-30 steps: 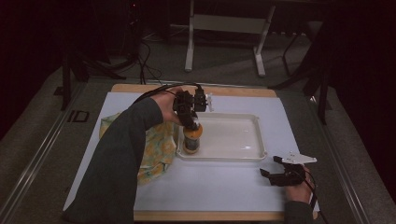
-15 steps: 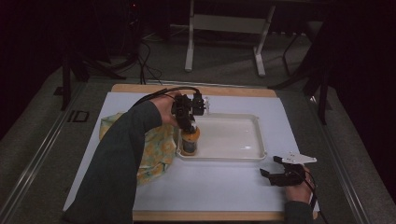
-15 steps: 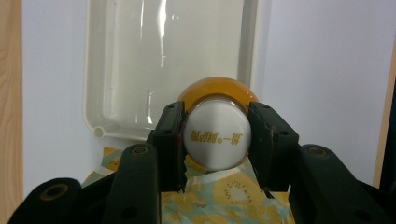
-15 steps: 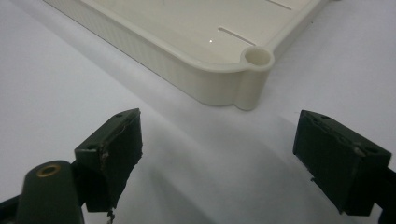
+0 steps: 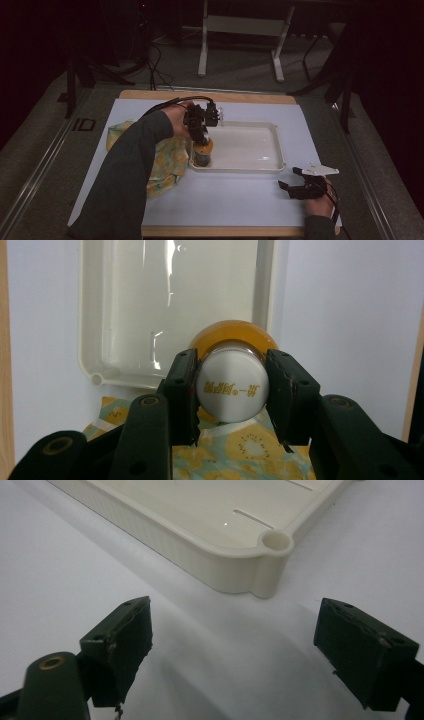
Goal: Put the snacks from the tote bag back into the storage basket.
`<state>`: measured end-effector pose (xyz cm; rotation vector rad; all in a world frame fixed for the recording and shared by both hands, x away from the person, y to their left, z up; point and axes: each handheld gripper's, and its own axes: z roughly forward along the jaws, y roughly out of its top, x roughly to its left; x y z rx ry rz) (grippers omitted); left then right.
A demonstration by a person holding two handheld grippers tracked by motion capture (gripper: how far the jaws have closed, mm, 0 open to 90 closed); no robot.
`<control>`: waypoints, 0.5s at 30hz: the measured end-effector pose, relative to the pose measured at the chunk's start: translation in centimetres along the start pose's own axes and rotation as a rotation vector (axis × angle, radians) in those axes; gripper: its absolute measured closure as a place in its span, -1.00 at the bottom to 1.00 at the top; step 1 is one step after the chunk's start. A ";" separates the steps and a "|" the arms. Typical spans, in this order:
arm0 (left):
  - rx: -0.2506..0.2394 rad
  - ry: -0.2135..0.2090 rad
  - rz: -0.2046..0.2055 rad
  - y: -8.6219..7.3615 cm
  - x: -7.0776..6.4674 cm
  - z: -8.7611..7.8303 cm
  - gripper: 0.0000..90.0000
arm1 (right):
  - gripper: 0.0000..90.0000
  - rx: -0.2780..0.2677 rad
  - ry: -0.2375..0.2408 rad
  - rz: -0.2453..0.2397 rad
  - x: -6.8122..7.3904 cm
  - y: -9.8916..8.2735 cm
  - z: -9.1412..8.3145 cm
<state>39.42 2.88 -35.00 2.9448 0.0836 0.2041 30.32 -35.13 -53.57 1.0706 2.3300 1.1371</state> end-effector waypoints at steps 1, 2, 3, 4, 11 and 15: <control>0.009 0.005 0.005 0.0 0.0 0.2 0.30 | -0.66 0.000 0.000 0.001 0.0 0.0 0.0; 0.005 -0.002 0.005 0.0 0.0 0.2 0.30 | -0.66 -0.001 0.000 0.002 0.0 0.0 0.0; -0.005 0.001 0.005 0.0 -0.1 0.2 0.30 | -0.66 -0.001 0.001 0.003 0.0 0.0 0.0; -0.001 0.000 0.005 0.0 0.0 0.2 0.30 | -0.66 -0.001 0.000 0.002 0.0 0.0 0.0; -0.018 -0.014 -0.019 0.0 0.1 0.0 0.19 | -0.66 -0.002 -0.001 0.001 0.0 0.0 0.0; -0.053 -0.001 -0.042 0.0 0.3 -0.5 0.09 | -0.66 -0.001 -0.001 0.000 0.0 0.0 0.0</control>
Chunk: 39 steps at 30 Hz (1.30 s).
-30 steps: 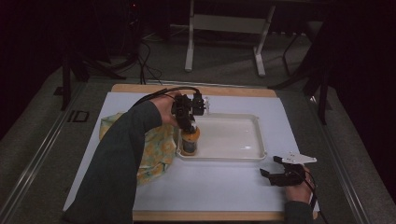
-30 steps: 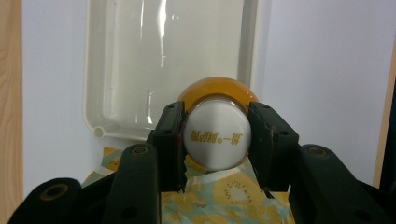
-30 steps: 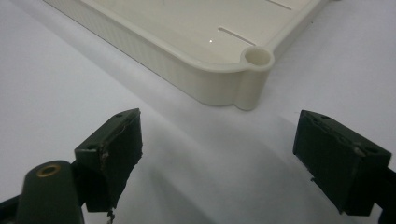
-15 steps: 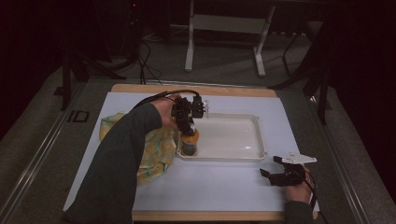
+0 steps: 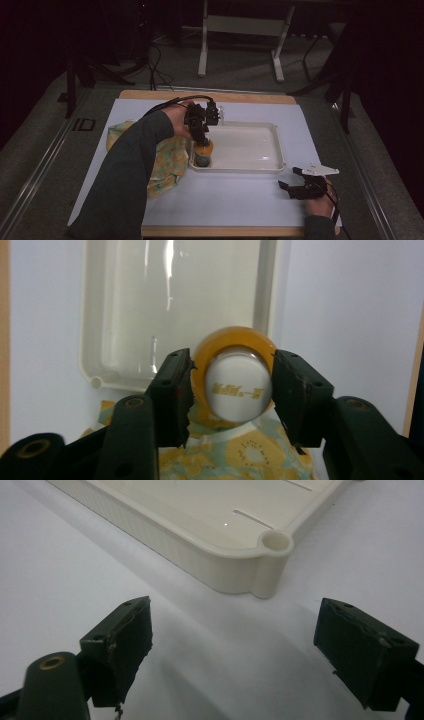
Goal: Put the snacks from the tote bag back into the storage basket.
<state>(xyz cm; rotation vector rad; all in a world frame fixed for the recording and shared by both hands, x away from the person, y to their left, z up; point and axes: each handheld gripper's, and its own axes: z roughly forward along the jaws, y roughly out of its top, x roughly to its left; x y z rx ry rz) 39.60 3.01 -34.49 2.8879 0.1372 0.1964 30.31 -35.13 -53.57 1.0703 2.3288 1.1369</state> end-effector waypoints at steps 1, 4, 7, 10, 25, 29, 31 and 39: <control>0.001 0.000 0.002 0.0 0.0 -0.1 0.08 | -0.66 0.000 0.001 0.001 0.0 0.0 0.0; -0.001 -0.001 -0.005 0.0 0.0 0.0 0.01 | -0.66 -0.001 0.000 0.001 0.0 0.0 0.0; -0.014 -0.014 -0.012 -0.1 0.1 0.0 -0.03 | -0.66 -0.001 0.000 0.002 0.0 0.0 0.0; -0.037 -0.017 -0.017 -0.2 0.1 -0.2 -0.04 | -0.66 0.001 -0.001 -0.001 0.0 0.0 0.0; -0.117 -0.008 -0.033 -0.5 0.3 -1.7 -0.03 | -0.66 -0.003 -0.001 0.000 0.0 0.0 0.0; -0.148 0.002 -0.042 -0.8 0.4 -2.1 -0.02 | -0.66 -0.002 -0.001 0.001 0.0 0.0 0.0; -0.173 0.026 -0.059 -0.9 0.5 -2.5 0.04 | -0.66 -0.003 0.000 0.002 0.0 0.0 0.0; -0.226 0.097 -0.095 -1.7 1.0 -3.4 0.12 | -0.66 0.000 -0.001 -0.001 0.0 0.0 0.0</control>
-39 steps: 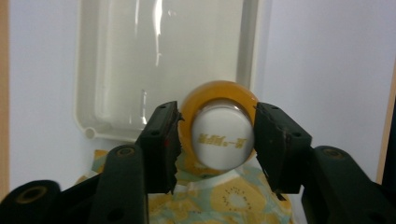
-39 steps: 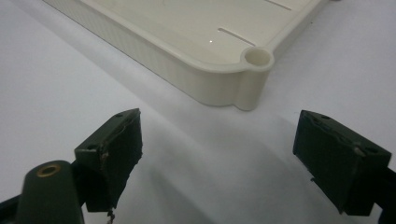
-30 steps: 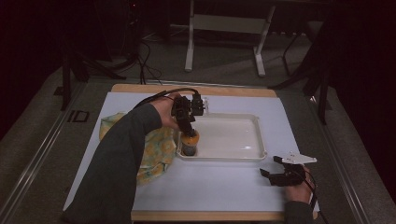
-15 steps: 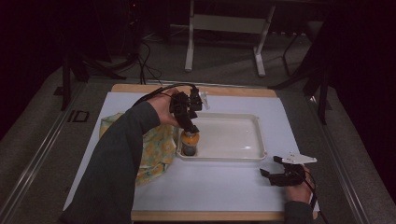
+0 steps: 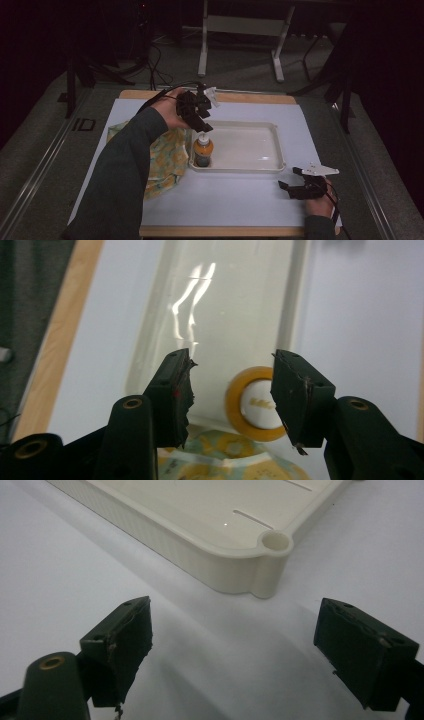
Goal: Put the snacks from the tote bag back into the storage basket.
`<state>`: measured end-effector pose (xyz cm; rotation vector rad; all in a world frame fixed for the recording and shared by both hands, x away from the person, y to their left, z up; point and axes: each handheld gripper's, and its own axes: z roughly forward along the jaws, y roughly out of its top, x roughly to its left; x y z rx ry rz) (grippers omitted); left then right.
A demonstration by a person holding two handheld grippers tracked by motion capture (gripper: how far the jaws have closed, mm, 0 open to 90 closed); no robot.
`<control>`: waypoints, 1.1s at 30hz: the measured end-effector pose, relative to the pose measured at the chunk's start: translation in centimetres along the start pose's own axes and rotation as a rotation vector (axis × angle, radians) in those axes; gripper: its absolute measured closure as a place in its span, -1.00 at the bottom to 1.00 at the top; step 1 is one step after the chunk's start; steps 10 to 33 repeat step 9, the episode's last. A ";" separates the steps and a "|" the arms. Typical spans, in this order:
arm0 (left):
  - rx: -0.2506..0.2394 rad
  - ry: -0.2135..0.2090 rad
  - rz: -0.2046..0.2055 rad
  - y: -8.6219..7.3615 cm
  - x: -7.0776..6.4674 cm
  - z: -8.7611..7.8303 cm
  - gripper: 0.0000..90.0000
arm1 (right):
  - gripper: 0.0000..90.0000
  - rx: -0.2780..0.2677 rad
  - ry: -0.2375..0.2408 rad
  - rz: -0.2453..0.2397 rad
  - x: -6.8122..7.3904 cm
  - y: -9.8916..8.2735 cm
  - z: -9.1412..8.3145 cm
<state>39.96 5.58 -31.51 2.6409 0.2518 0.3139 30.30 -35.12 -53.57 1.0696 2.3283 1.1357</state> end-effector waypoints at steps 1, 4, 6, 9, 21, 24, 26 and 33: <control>-0.005 0.009 -0.008 -0.1 0.1 -0.1 0.12 | -0.66 0.000 0.000 0.000 0.0 0.0 0.0; -0.011 0.049 -0.027 -0.2 0.2 -0.2 0.11 | -0.66 0.000 0.000 0.001 0.0 0.0 0.0; -0.018 0.072 -0.035 -0.4 0.3 -0.4 0.11 | -0.66 0.000 0.000 0.001 0.0 0.0 0.0; -0.032 0.127 -0.053 -0.5 0.5 -0.7 0.10 | -0.66 0.000 0.001 0.002 0.0 0.0 0.0; -0.032 0.127 -0.053 -0.5 0.5 -0.7 0.10 | -0.66 0.000 0.001 0.002 0.0 0.0 0.0; -0.032 0.127 -0.053 -0.5 0.5 -0.7 0.10 | -0.66 0.000 0.001 0.002 0.0 0.0 0.0; -0.032 0.127 -0.053 -0.5 0.5 -0.7 0.10 | -0.66 0.000 0.001 0.002 0.0 0.0 0.0; -0.032 0.127 -0.053 -0.5 0.5 -0.7 0.10 | -0.66 0.000 0.001 0.002 0.0 0.0 0.0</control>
